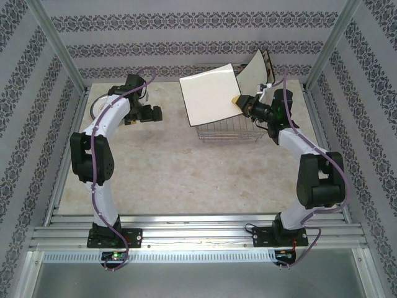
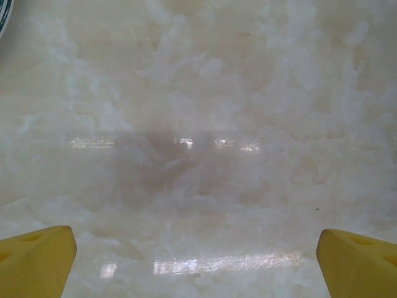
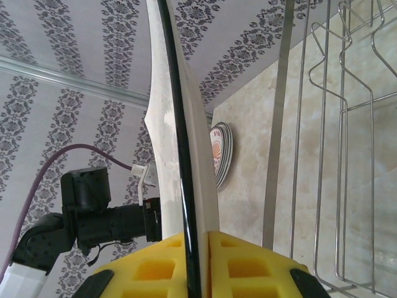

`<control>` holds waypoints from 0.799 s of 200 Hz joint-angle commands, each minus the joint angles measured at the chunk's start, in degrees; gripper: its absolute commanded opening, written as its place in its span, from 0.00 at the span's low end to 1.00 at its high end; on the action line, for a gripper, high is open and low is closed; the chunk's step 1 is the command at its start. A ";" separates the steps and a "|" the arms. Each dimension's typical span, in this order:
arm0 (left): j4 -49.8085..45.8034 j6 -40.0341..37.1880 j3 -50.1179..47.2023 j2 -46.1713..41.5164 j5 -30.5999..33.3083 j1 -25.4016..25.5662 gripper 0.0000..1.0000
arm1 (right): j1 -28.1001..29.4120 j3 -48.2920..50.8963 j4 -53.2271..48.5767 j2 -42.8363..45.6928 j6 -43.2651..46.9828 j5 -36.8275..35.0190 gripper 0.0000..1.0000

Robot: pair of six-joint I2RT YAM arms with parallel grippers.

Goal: Unload the plates from the dish rack

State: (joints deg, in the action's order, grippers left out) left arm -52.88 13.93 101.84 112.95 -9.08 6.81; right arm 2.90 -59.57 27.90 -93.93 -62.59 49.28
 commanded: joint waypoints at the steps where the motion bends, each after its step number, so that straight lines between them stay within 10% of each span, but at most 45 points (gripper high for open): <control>1: 3.81 0.31 0.21 -1.16 -2.12 0.55 1.00 | 1.11 -0.79 16.94 -0.92 -5.03 3.11 0.00; 53: 6.64 -0.13 0.33 -1.18 -7.54 0.16 1.00 | 2.99 -1.82 19.08 -4.93 -6.85 2.84 0.00; 160: 33.13 6.39 -12.78 -8.05 -40.13 -2.02 1.00 | 2.93 -3.72 18.33 -7.28 -7.38 2.23 0.00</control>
State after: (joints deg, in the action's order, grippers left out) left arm -29.95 17.43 91.96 107.77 -40.14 5.50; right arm 5.76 -59.48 36.34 -101.25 -68.79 49.82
